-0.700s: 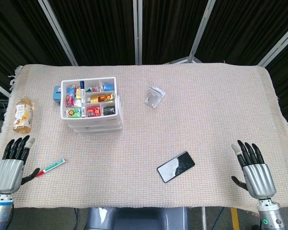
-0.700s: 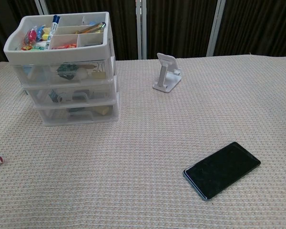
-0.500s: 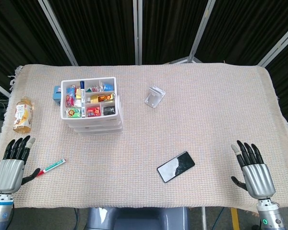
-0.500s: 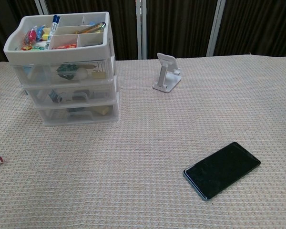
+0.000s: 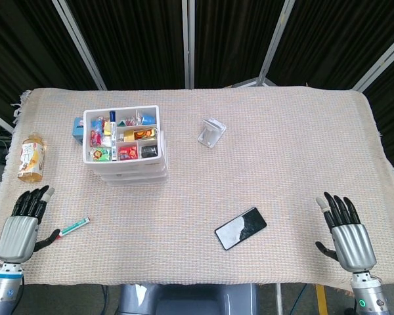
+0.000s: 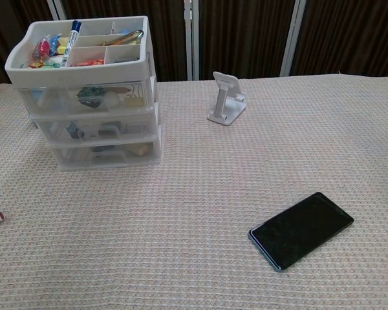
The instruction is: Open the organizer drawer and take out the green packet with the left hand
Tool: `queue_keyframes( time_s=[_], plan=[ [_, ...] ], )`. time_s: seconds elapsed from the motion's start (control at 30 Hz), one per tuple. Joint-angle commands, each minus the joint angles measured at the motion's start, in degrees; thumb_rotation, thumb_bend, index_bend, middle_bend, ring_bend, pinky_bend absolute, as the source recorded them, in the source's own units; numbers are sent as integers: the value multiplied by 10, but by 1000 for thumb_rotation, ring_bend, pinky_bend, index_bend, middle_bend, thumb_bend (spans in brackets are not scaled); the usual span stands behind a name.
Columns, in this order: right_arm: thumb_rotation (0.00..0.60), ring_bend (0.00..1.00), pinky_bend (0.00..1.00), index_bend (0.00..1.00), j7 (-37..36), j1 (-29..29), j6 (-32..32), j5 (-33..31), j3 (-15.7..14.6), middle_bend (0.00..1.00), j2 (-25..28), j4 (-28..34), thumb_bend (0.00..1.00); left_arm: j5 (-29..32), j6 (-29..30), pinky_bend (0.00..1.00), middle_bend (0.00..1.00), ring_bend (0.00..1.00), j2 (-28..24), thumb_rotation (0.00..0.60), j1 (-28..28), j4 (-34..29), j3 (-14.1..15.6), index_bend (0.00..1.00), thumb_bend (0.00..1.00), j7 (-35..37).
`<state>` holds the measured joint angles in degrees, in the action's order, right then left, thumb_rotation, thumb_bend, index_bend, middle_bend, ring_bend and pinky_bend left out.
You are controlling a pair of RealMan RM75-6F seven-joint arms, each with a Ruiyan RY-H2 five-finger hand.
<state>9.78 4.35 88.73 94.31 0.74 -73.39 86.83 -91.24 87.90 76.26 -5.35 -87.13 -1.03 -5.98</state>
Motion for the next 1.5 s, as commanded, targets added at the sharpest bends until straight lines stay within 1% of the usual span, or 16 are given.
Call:
queue_keyframes(
  time_s=[0.03, 0.07, 0.17, 0.27, 0.4, 0.47, 0.53, 0.63, 0.77, 0.93, 1.1, 1.5],
  plan=[
    [600, 0, 0, 0, 0, 0, -1, 0, -1, 0, 0, 1, 0, -9, -8, 531, 634, 636, 17, 600, -18, -6, -9, 0, 475, 57],
    [600, 0, 0, 0, 0, 0, -2, 0, -2, 0, 0, 1, 0, -9, -17, 561, 692, 685, 19, 600, -24, -8, -9, 0, 512, 73],
    [600, 0, 0, 0, 0, -1, -2, 1, -3, 0, 0, 2, 0, -8, -49, 616, 776, 757, 31, 600, -45, -21, -9, 0, 599, 132],
    [600, 0, 0, 0, -2, -1, -2, 1, -3, 0, 1, 3, 0, -5, -84, 645, 808, 786, 40, 600, -68, -29, -11, 0, 655, 200],
    [600, 0, 0, 0, -5, -1, -3, 0, -3, 0, 3, 4, 0, 12, -149, 657, 823, 802, 35, 600, -99, -54, -6, 0, 673, 271],
    [600, 0, 0, 0, -6, -1, -4, 0, -3, 0, 4, 4, 0, 23, -180, 662, 831, 809, 33, 600, -115, -65, -8, 0, 684, 306],
    [600, 0, 0, 0, -8, -1, -4, -1, -3, 0, 4, 5, 0, 32, -200, 663, 832, 810, 37, 600, -127, -67, -12, 0, 688, 325],
    [600, 0, 0, 0, -9, -1, -5, -1, -3, 0, 5, 5, 0, 46, -228, 663, 832, 810, 41, 600, -143, -65, -16, 0, 688, 336],
    [600, 0, 0, 0, -12, -1, -5, 0, -4, 0, 7, 7, 0, 63, -251, 663, 832, 810, 56, 600, -159, -50, -25, 0, 688, 327],
    [600, 0, 0, 0, -16, -1, -5, -2, -3, 0, 9, 9, 0, 87, -260, 663, 832, 810, 72, 600, -169, -43, -38, 0, 687, 325],
    [600, 0, 0, 0, -17, 0, -8, -4, -3, 0, 10, 9, 0, 96, -264, 663, 832, 810, 82, 600, -177, -38, -48, 0, 688, 327],
    [600, 0, 0, 0, -17, 0, -11, -5, -3, 0, 10, 9, 0, 119, -280, 663, 832, 810, 103, 600, -194, -23, -61, 0, 687, 336]
  ],
)
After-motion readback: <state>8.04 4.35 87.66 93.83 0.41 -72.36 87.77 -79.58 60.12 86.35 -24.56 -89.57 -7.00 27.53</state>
